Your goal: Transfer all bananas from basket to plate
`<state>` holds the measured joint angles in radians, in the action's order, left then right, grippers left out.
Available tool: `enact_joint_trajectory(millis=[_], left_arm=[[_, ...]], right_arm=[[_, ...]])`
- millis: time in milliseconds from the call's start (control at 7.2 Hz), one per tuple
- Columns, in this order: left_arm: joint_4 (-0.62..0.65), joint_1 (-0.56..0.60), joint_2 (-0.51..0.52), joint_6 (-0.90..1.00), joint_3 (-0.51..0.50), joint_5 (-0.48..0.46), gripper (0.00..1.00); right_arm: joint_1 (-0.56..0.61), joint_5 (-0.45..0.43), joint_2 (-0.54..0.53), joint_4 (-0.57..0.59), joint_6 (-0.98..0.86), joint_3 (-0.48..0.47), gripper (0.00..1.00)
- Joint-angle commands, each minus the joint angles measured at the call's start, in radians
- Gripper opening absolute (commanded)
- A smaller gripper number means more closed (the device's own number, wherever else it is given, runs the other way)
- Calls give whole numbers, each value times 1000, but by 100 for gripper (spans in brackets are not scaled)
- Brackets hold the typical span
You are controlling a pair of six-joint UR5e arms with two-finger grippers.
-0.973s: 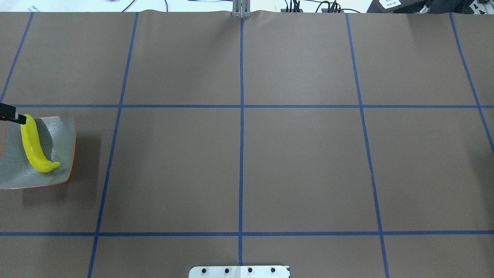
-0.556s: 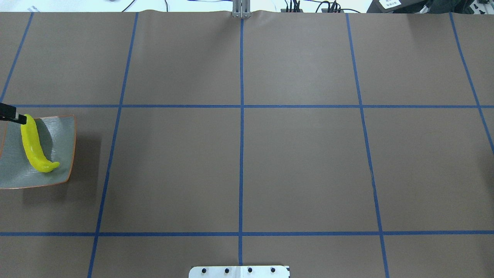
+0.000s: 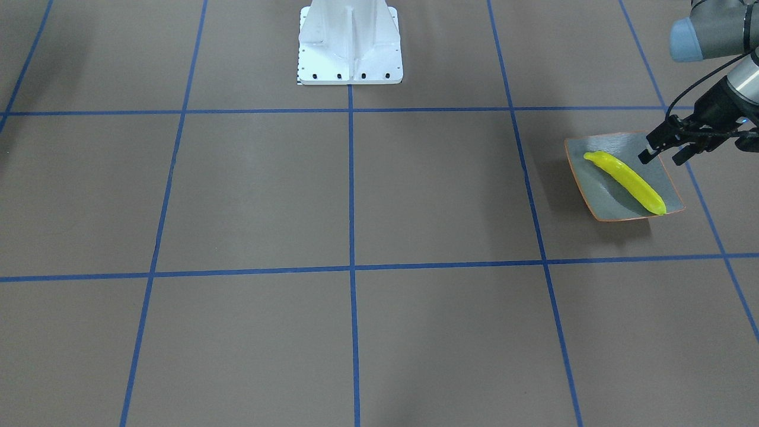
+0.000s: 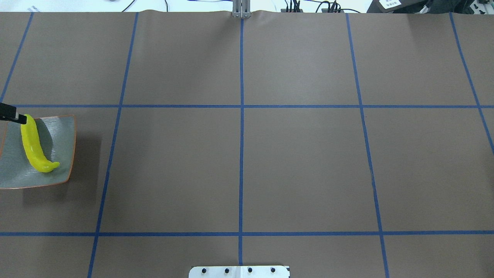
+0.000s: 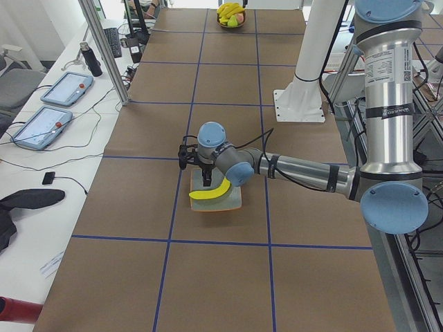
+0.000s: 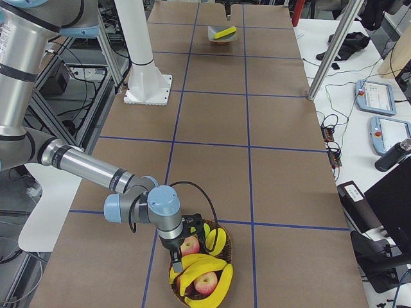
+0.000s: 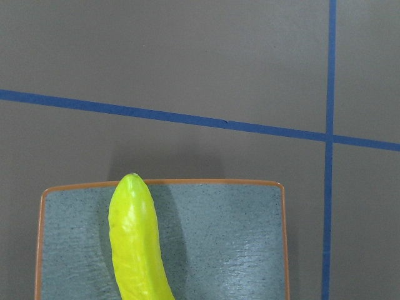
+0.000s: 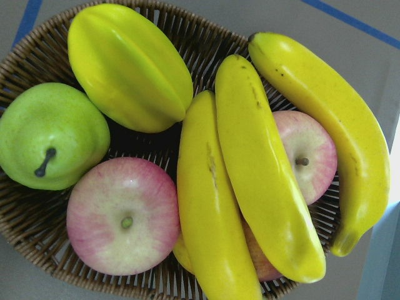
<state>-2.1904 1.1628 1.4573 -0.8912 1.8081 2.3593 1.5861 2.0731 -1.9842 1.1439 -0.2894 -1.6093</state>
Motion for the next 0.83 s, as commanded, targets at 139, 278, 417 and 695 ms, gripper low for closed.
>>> enact_joint_trajectory(millis=[139,278,417,695], left_arm=[[0,0,0,0,0,0,94],[0,2,0,-3,4,0,94],[0,2,0,-3,4,0,94],[0,2,0,-3,5,0,94]], right_arm=[[-72,-24,-2,-18,-111,15,96],[-90,-53,-2,-36,-128,19,95],[-92,-70,-2,-36,-155,25,94],[-92,-88,-2,-43,-162,35,90]])
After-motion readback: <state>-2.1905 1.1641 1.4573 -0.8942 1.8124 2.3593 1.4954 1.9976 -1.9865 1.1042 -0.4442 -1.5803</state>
